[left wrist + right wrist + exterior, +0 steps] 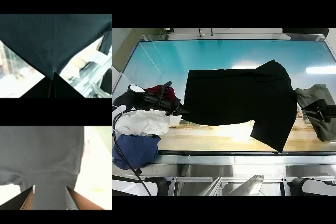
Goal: Fold the shirts.
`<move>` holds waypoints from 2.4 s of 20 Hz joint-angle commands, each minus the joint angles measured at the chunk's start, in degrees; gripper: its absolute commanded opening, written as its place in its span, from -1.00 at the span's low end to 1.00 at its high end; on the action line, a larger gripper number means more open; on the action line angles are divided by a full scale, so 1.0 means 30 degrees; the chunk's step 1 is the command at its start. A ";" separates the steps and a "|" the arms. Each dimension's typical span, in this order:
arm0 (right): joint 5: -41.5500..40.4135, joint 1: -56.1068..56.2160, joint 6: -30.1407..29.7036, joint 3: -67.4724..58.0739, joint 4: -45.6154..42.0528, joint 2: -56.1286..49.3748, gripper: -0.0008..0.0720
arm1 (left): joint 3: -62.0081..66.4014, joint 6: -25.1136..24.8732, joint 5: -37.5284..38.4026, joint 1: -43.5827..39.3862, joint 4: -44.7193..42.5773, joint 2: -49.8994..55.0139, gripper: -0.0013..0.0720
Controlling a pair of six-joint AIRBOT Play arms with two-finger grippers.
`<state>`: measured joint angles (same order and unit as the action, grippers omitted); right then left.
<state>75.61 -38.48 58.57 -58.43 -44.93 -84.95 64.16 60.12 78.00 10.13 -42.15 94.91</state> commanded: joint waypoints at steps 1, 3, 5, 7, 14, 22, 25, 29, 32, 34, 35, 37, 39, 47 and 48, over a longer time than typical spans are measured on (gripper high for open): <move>-0.0903 0.0000 0.0357 0.0015 -0.0452 -0.1406 0.26 | 0.0087 -0.0029 0.0051 0.0007 -0.0087 0.0007 -0.93; -0.1734 0.0000 0.0350 0.0015 -0.0386 -0.1916 0.27 | 0.0087 -0.0029 0.0036 0.0007 -0.0080 0.0007 -0.93; -0.2178 0.0007 0.0342 0.0015 -0.0240 -0.2390 0.26 | 0.0087 -0.0029 -0.0029 0.0007 -0.0073 0.0007 -0.93; -0.2448 0.0007 0.0022 0.0015 0.0233 -0.2929 0.26 | 0.0087 -0.0029 -0.0051 0.0007 -0.0073 0.0007 -0.93; -0.3228 0.0168 -0.1836 0.0007 0.3512 -0.4524 0.26 | 0.0087 -0.0029 -0.0007 0.0000 -0.0066 0.0007 -0.93; -0.0590 0.1348 -0.2106 -0.0663 0.3038 -0.4663 0.26 | 0.0087 -0.0029 0.0087 0.0007 -0.0073 0.0007 -0.93; 0.0087 0.1078 -0.2091 -0.1545 0.1807 -0.4663 0.26 | 0.0087 -0.0036 0.0153 0.0007 -0.0080 0.0007 -0.93; 0.0080 0.1180 -0.2113 -0.1690 0.1668 -0.4736 0.26 | 0.0087 -0.0036 0.0073 0.0007 -0.0073 0.0007 -0.93; -0.0714 0.1858 -0.2113 -0.1698 0.1727 -0.4852 0.26 | 0.0087 -0.0036 -0.0066 0.0007 -0.0066 0.0007 -0.93; -0.1260 0.2375 -0.2178 -0.1705 0.2055 -0.4903 0.22 | 0.0087 -0.0036 -0.0036 0.0007 -0.0066 0.0007 -0.93; -0.1195 0.2506 -0.2448 -0.1712 0.2127 -0.4903 0.03 | 0.0087 -0.0036 0.0007 0.0007 -0.0073 0.0007 -0.93; -0.1107 0.2419 -0.2586 -0.1931 0.2120 -0.4903 -0.10 | 0.0087 -0.0036 0.0168 0.0007 -0.0073 0.0007 -0.93; -0.0663 0.2120 -0.2521 -0.2404 0.2135 -0.4903 -0.10 | 0.0087 -0.0036 0.0175 0.0007 -0.0080 0.0007 -0.93; 0.0954 0.2127 -0.2535 -0.3147 0.2178 -0.5064 -0.58 | 0.0095 -0.0044 0.0073 0.0007 -0.0066 0.0007 -0.93; 0.0954 0.2135 -0.2528 -0.3147 0.2178 -0.5209 -0.58 | 0.0095 -0.0051 0.0073 0.0007 -0.0073 0.0007 -0.92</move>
<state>77.60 -32.40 50.92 -67.64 -38.33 -100.01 64.38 59.99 78.22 10.13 -42.35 94.91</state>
